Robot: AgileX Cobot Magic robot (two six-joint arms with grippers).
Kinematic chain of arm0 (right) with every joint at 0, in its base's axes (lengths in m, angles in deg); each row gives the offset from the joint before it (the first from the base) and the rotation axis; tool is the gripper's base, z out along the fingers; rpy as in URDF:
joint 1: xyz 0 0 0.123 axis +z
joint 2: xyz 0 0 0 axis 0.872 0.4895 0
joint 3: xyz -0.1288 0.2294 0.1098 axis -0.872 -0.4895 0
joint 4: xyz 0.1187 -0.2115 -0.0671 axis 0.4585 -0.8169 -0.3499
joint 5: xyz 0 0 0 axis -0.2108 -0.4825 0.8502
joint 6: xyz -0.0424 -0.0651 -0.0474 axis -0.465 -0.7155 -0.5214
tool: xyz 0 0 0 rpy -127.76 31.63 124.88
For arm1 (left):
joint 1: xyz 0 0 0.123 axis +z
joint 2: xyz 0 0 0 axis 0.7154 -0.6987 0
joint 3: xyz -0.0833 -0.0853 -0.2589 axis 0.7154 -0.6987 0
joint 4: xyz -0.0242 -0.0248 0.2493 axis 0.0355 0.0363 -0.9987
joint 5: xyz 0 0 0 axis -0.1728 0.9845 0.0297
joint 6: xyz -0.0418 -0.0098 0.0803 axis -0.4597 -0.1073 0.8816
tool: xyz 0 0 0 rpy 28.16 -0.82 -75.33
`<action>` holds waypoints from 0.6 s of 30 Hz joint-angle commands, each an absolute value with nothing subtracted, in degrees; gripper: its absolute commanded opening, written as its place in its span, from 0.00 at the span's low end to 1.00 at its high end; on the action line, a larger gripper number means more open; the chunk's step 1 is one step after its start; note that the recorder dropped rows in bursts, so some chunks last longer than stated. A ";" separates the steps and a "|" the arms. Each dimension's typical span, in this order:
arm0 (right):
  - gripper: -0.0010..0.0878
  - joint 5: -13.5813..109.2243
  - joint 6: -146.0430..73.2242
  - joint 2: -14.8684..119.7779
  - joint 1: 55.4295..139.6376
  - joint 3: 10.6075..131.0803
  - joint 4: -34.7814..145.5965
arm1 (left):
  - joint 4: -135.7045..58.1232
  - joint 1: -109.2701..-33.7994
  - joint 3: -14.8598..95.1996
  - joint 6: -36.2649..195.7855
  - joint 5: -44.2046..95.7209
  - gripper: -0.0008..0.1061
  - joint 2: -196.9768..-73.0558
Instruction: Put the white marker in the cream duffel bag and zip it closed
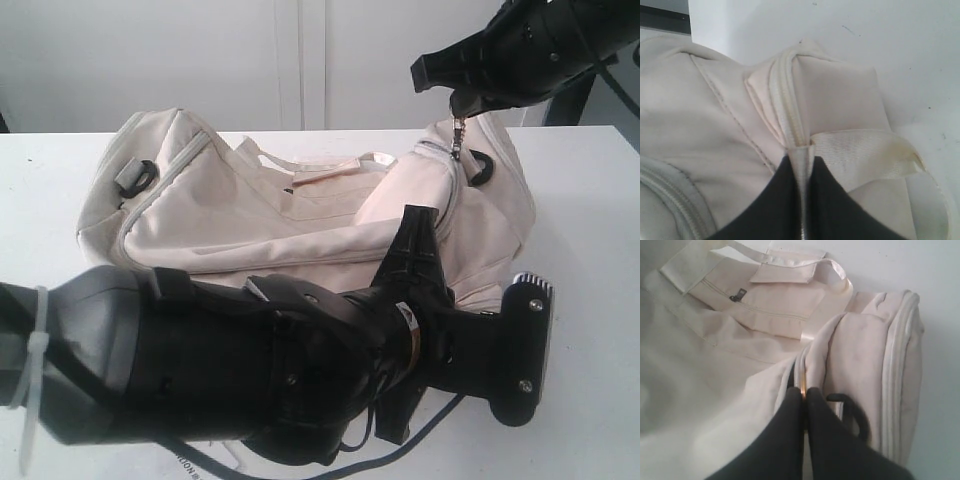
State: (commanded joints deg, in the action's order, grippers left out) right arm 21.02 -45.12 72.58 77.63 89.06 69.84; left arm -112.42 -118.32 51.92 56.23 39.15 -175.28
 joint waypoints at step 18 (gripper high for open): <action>0.01 30.83 -45.12 77.09 77.63 89.06 70.40 | -112.42 -118.32 51.92 56.23 39.26 0.01 -175.28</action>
State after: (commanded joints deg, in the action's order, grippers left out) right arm 30.83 -45.12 77.09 77.63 89.06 70.40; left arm -112.42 -118.32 51.92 56.23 39.26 -175.28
